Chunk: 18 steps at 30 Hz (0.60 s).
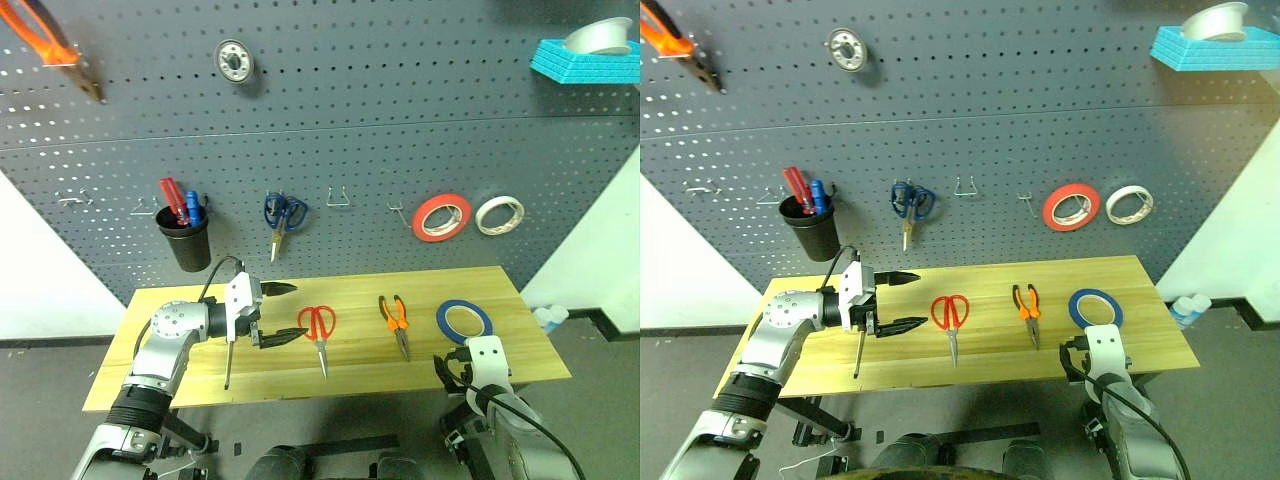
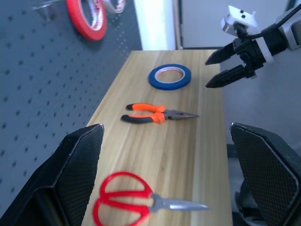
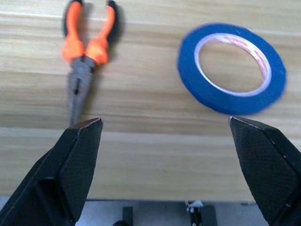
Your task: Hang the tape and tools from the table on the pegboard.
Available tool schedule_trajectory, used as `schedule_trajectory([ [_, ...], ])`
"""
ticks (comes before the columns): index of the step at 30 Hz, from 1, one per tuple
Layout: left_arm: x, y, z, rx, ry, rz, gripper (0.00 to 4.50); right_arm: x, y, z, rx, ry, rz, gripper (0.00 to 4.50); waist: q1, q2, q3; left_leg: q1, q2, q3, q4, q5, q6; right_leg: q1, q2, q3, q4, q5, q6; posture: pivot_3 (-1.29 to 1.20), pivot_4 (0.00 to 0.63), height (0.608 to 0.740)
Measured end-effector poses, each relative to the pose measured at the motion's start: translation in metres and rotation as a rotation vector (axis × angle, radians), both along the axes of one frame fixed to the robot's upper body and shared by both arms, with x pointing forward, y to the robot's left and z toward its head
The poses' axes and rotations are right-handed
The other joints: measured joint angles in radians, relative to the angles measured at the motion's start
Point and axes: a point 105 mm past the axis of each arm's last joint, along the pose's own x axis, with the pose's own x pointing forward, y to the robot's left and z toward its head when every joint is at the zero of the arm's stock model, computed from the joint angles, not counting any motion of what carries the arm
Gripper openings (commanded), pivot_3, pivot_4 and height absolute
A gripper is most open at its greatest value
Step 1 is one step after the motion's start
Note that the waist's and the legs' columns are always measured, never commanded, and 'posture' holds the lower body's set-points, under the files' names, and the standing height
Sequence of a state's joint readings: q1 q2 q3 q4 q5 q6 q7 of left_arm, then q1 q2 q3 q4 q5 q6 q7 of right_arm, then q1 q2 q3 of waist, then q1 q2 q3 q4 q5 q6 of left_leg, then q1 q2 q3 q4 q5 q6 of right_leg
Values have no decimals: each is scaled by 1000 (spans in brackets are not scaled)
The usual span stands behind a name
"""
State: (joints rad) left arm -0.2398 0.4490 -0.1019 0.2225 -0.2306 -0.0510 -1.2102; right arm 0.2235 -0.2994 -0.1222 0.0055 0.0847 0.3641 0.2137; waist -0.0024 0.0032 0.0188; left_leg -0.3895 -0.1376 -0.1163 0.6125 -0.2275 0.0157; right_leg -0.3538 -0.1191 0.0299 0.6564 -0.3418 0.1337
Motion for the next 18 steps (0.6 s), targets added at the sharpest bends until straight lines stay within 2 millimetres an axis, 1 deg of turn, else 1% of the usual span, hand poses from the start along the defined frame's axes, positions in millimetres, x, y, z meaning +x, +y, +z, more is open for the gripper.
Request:
schedule_trajectory([
  [3,-3,2,-5,10,35,0,4479,10,3,6,12,-10,9,4500,-11,-1,1,0,0,-1,0,0,0,0,0,0,0,0,0,-24,0,740],
  [5,-7,5,-5,25,39,-2,4479,13,2,8,14,-10,10,4500,-10,-1,1,0,0,-1,1,0,0,0,0,0,0,0,0,-22,0,740],
  [8,-12,7,-6,36,52,-6,4479,17,2,12,19,-19,11,4500,-8,-2,3,0,0,-1,1,0,0,1,0,0,0,0,0,-21,24,740],
  [11,-15,5,-2,26,56,-12,4479,30,0,24,-2,-54,24,4500,-7,-1,13,0,0,-1,2,0,0,1,0,0,0,0,0,-21,57,740],
  [15,-16,7,-1,34,66,-13,4479,44,-4,39,-31,-97,36,4500,-8,-1,32,-1,1,-1,1,0,0,0,0,1,0,0,-1,-30,80,740],
  [18,-15,5,1,25,76,-5,4479,60,-11,46,-60,-112,20,4500,-10,-2,46,-2,1,-1,1,0,0,-1,-1,2,0,0,-1,-37,108,740],
])
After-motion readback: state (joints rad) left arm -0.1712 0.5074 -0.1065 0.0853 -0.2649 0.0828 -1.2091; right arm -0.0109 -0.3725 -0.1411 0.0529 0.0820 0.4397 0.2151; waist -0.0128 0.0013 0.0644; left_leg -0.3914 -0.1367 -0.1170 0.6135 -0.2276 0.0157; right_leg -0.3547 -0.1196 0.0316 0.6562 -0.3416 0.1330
